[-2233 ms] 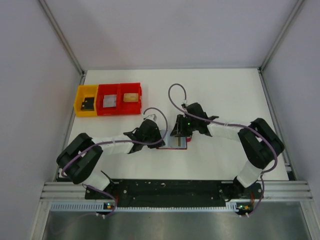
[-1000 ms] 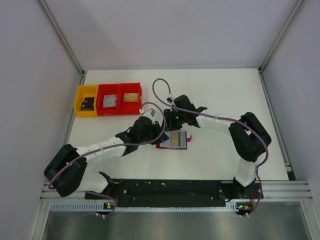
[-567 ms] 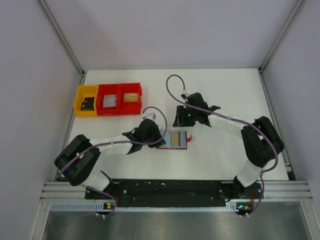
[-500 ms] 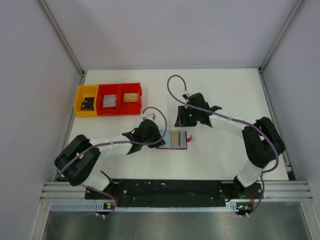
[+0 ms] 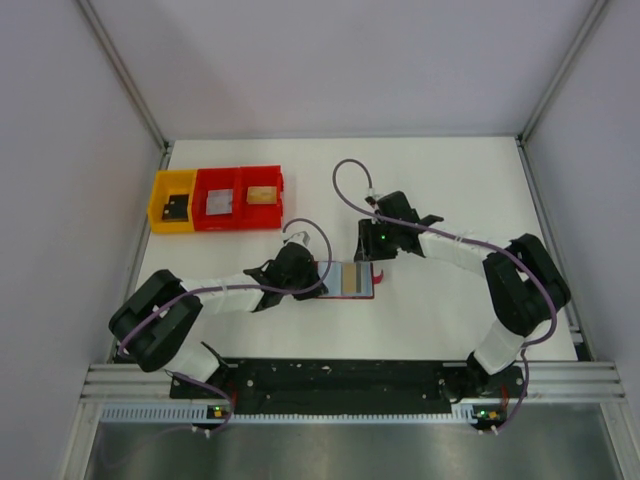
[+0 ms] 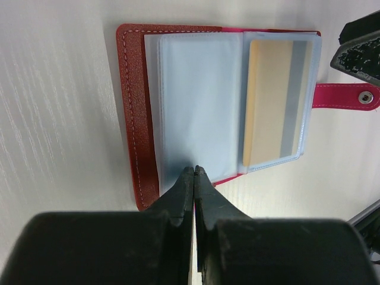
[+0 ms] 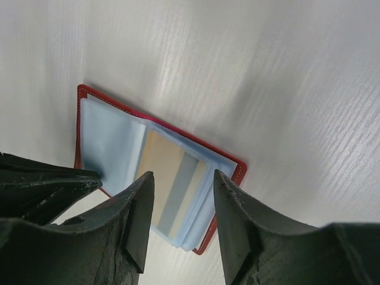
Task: Take the credit cards out of the card holder
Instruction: Remove the credit card from the card holder.
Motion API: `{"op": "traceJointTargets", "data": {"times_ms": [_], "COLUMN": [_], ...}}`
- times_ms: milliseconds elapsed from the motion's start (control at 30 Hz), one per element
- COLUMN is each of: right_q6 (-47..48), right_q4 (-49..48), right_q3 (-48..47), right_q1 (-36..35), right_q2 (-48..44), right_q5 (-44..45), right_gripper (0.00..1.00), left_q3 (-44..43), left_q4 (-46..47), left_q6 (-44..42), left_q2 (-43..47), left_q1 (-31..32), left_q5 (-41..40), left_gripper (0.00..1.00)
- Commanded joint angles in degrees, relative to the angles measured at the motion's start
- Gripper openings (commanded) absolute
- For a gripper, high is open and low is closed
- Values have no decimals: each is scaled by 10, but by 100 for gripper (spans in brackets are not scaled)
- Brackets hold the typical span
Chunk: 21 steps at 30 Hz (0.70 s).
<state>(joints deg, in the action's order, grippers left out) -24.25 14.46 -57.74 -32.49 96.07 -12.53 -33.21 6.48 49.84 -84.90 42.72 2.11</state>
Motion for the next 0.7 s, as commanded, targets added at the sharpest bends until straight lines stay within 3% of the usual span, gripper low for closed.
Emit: {"op": "traceJointTargets", "data": {"times_ms": [0,667], "right_q6": [9,-4], "right_q4": [-13,-20], "right_q3": [-3,-3], "right_q1": [1,1], "right_q2": [1,31], "right_q5": [-21,-42], "right_gripper": [44,43], "left_q3": [4,4], "left_q4": [21,23], "left_q6": [3,5], "left_q2": [3,4], "left_q1": [-3,-3], "left_q5": [0,4], "left_gripper": [0,0]}}
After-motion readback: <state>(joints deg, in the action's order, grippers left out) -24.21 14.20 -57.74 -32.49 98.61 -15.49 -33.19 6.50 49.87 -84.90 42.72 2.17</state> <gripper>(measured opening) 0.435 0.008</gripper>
